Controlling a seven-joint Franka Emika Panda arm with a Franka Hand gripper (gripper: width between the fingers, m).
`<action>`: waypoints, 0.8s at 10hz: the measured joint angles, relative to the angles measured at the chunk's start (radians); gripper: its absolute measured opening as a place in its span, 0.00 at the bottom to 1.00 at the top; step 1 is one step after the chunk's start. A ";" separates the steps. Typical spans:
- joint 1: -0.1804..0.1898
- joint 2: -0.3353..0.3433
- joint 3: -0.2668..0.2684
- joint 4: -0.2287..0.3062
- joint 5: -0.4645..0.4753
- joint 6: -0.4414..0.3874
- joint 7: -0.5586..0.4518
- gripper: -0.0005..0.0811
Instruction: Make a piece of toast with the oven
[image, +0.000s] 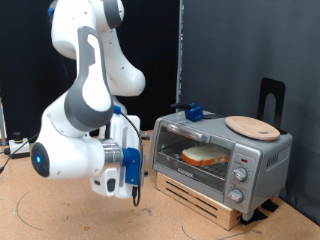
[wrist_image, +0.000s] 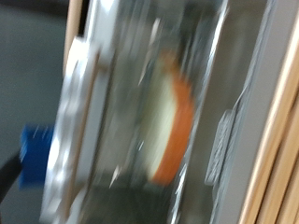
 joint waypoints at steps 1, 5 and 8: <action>0.007 0.020 0.004 0.017 0.043 0.036 0.008 0.99; 0.038 0.089 0.016 0.094 0.081 0.091 0.037 0.99; 0.039 0.118 0.020 0.113 0.103 0.068 0.053 0.99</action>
